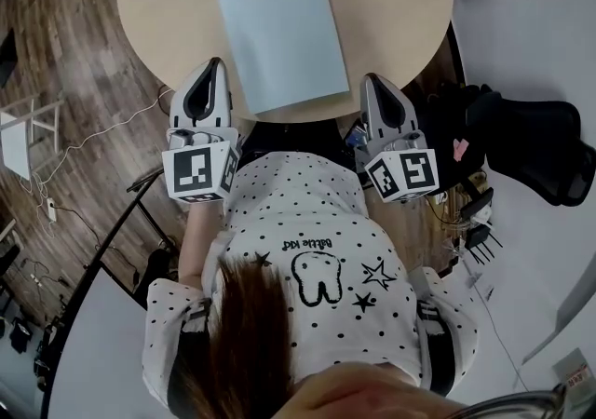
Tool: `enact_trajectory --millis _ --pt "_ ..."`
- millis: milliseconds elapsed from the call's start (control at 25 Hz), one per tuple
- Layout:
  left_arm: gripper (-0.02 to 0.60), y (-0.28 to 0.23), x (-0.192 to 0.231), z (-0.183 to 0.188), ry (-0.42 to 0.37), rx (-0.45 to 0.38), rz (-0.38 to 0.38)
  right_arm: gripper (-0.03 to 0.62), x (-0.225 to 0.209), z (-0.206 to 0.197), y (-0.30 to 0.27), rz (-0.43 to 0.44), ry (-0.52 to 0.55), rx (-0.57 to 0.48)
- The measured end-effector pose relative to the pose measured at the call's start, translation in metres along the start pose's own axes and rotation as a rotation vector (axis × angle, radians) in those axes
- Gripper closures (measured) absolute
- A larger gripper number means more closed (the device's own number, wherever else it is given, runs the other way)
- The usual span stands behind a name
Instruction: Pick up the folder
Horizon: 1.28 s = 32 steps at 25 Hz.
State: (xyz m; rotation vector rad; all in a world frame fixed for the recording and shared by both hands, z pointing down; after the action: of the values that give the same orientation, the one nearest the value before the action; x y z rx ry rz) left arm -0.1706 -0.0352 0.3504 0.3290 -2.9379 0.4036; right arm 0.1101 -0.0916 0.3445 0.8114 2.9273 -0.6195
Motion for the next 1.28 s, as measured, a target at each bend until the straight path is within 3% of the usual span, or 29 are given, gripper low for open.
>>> enact_trajectory --millis 320,1040,1280 --pt "0.566 -0.004 -0.007 -0.001 0.020 -0.017 0.033 0.588 -0.029 0.003 0.003 -0.024 0.016 0.015" --pt "0.566 0.010 -0.059 0.004 0.037 -0.071 0.250 0.588 -0.065 0.021 -0.016 0.196 0.056 0.021" --pt "0.566 0.012 -0.075 -0.008 0.053 -0.073 0.273 0.588 -0.074 0.014 -0.016 0.234 0.072 0.037"
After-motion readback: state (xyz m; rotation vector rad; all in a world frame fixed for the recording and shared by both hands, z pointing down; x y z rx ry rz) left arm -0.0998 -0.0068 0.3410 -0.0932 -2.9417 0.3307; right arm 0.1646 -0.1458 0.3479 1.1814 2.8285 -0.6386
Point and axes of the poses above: the fingertips, and each gripper's own axes: y backward along the fingers, x to its left, z out of its top, the point moved 7 cm from there along y, backward along the fingers, and after that the axes turned 9 degrees about -z, right-handed, at the moved point
